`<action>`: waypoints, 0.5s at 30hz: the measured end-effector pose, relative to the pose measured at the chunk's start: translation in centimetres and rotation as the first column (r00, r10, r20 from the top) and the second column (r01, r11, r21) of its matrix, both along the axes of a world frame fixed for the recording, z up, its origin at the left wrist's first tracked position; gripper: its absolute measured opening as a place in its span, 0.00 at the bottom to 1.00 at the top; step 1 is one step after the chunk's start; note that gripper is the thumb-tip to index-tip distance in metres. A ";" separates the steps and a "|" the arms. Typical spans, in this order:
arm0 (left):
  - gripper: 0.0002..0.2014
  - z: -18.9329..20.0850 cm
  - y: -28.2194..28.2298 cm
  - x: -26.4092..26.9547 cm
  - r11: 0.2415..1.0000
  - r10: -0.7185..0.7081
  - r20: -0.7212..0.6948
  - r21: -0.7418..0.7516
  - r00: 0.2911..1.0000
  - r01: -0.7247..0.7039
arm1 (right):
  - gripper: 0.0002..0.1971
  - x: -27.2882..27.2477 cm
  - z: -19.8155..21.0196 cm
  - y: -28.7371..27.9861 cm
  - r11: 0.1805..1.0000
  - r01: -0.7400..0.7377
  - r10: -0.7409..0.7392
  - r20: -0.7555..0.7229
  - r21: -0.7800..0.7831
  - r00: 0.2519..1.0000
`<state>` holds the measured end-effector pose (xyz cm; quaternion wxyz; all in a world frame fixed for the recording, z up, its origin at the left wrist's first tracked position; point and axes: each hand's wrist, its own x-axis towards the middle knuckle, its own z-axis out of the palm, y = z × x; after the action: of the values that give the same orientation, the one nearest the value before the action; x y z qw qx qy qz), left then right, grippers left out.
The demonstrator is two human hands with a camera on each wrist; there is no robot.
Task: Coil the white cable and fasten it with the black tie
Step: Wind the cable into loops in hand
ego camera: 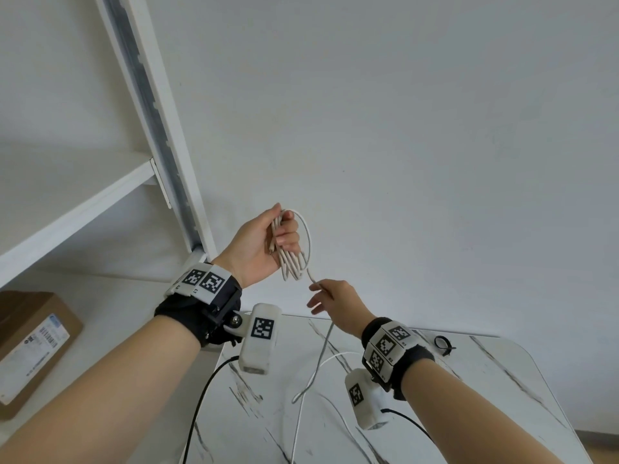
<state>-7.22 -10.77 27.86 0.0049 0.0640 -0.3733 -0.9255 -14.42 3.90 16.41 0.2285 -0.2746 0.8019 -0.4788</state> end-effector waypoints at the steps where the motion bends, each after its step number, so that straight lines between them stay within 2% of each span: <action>1: 0.17 0.0 -0.3 -0.2 0.999 0.034 -0.004 0.015 0.999 -0.034 | 0.13 0.2 -0.2 0.1 0.999 0.007 -0.004 0.074 -0.046 0.997; 4: 0.17 0.1 -1.2 -0.5 0.987 0.136 -0.004 0.084 0.991 -0.135 | 0.07 1.0 -0.6 0.4 0.973 0.098 -0.033 0.296 -0.209 0.955; 7: 0.16 0.2 -2.2 -0.8 0.968 0.210 0.002 0.138 0.978 -0.208 | 0.03 1.4 -0.8 0.4 0.938 0.218 -0.098 0.396 -0.270 0.913; 9: 0.15 0.4 -2.7 -1.0 0.959 0.235 0.001 0.161 0.972 -0.232 | 0.03 1.4 -0.7 0.3 0.949 0.208 -0.116 0.351 -0.237 0.929; 12: 0.13 0.8 -3.0 -1.3 0.949 0.257 -0.002 0.190 0.966 -0.252 | 0.04 1.2 -0.6 0.1 0.986 0.113 -0.093 0.158 -0.123 0.983; 15: 0.14 1.4 -2.9 -1.7 0.955 0.269 -0.001 0.131 0.963 -0.266 | 0.07 1.0 -0.3 0.0 0.999 0.026 -0.028 -0.045 -0.033 0.999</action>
<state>-8.95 -13.69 29.23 0.1296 0.1052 -0.3004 -0.9391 -13.43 3.87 16.16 0.1995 -0.2781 0.8026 -0.4885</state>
